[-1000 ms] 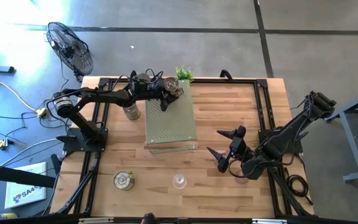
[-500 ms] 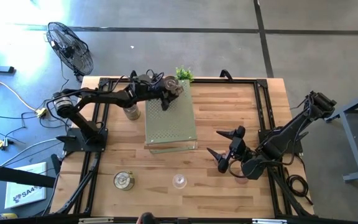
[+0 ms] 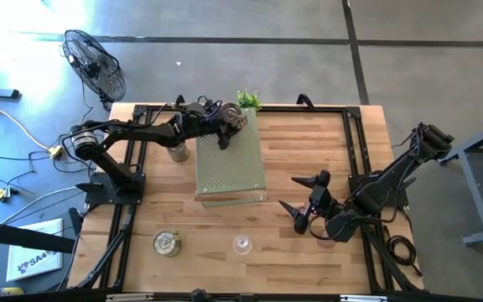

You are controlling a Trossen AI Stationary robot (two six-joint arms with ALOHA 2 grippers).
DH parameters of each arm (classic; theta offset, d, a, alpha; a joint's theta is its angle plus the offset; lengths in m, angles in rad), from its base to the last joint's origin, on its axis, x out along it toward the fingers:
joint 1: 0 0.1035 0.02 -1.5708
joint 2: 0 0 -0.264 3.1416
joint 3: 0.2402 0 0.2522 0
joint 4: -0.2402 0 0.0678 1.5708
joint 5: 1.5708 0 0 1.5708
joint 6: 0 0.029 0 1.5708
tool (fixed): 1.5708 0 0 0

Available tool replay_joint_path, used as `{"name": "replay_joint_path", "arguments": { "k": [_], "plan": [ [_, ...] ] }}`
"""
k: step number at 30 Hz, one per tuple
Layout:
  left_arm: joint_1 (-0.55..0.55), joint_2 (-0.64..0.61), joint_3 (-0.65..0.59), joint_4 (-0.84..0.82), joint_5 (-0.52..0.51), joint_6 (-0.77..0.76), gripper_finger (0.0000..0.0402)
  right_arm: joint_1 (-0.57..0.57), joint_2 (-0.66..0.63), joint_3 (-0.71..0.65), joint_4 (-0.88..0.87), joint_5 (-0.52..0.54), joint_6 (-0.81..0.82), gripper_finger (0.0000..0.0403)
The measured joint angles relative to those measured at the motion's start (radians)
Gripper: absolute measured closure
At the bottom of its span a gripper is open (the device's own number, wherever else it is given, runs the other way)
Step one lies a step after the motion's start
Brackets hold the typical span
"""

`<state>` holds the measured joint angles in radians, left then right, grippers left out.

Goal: Pick & Place candle stick holders
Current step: Put the right brown scented candle on the shelf

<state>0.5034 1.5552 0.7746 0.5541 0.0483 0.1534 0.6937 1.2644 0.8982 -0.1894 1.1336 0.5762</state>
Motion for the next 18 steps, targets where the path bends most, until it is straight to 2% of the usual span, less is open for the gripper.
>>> {"name": "replay_joint_path", "arguments": {
  "k": [18],
  "plan": [
    [0.000, -0.003, 0.002, -0.014, -0.008, 0.048, 0.0041, 0.000, 0.000, 0.000, 0.000, -0.001, 0.009, 0.0023]
  ]
}}
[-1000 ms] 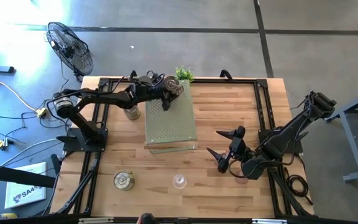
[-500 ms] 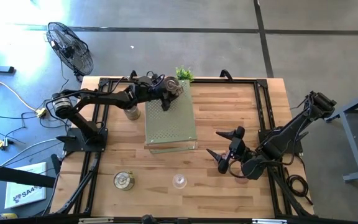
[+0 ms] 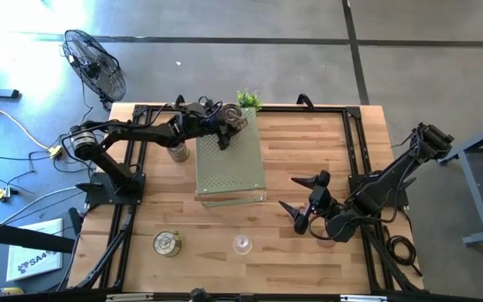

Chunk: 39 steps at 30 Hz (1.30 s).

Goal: Pick & Place candle stick holders
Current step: Put the right brown scented candle on the shelf

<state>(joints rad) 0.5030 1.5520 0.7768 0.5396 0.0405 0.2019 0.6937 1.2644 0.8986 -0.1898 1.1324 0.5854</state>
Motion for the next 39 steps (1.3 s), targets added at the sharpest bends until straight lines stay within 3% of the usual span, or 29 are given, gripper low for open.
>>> {"name": "replay_joint_path", "arguments": {
  "k": [12, 22, 27, 39],
  "plan": [
    [0.001, 0.000, 0.002, -0.020, 0.048, -0.015, 0.0041, 0.000, 0.000, 0.000, 0.000, -0.002, 0.001, 0.0024],
    [0.000, -0.006, 0.004, -0.058, 0.036, 0.031, 0.0041, 0.000, 0.000, 0.000, 0.000, -0.002, 0.000, 0.0024],
    [-0.001, -0.032, 0.001, -0.089, 0.104, 0.082, 0.0041, 0.000, 0.000, 0.000, 0.000, 0.000, 0.000, 0.0023],
    [0.000, -0.046, 0.004, -0.122, 0.110, 0.105, 0.0041, 0.000, 0.000, 0.000, 0.004, -0.005, -0.002, 0.0022]
  ]
}}
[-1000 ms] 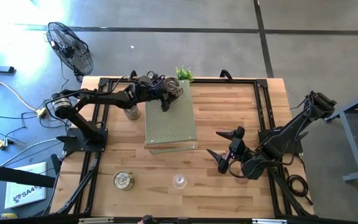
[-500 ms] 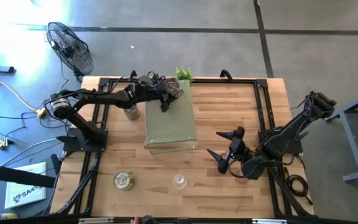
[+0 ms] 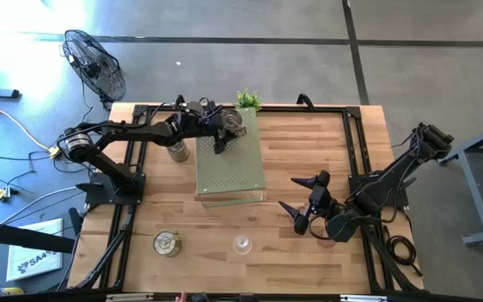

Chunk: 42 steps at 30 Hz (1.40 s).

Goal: Pick & Place candle stick holders
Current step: Put the right brown scented candle on the shelf

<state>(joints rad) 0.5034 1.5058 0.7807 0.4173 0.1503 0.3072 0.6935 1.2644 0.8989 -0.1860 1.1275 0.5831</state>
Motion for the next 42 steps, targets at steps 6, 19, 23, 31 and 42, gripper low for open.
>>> {"name": "replay_joint_path", "arguments": {
  "k": [6, 19, 23, 31, 42],
  "plan": [
    [0.000, 0.002, 0.020, -0.016, -0.037, -0.084, 0.0041, 0.000, 0.000, 0.000, 0.004, -0.001, 0.000, 0.0024],
    [0.000, 0.002, 0.022, -0.013, -0.056, -0.077, 0.0041, 0.000, 0.000, 0.000, 0.004, -0.023, -0.014, 0.0024],
    [0.000, 0.002, 0.022, -0.013, -0.050, -0.080, 0.0041, 0.000, 0.000, 0.000, 0.004, -0.114, -0.015, 0.0022],
    [0.000, 0.002, 0.023, -0.012, -0.030, -0.079, 0.0041, 0.000, 0.000, 0.000, 0.004, -0.407, -0.015, 0.0021],
    [0.000, 0.002, 0.023, -0.010, -0.030, -0.080, 0.0041, 0.000, 0.000, 0.000, 0.004, -0.783, -0.014, 0.0024]
  ]
}}
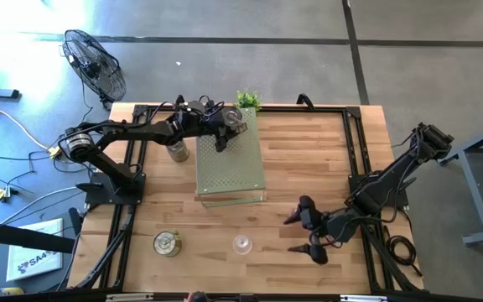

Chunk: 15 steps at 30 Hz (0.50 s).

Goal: Pick & Place candle stick holders
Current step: Put the right brown scented candle on the shelf

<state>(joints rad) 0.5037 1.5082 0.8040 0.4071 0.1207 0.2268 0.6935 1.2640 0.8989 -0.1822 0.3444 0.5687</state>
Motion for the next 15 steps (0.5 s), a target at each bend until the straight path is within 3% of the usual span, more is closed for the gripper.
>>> {"name": "replay_joint_path", "arguments": {
  "k": [6, 15],
  "plan": [
    [0.000, 0.000, 0.000, 0.001, 0.027, -0.044, 0.0041, 0.000, 0.000, 0.000, 0.000, -0.089, 0.000, 0.0024],
    [0.000, 0.000, 0.000, 0.000, 0.058, -0.052, 0.0041, 0.000, 0.000, 0.000, 0.000, -0.093, 0.000, 0.0021]
  ]
}}
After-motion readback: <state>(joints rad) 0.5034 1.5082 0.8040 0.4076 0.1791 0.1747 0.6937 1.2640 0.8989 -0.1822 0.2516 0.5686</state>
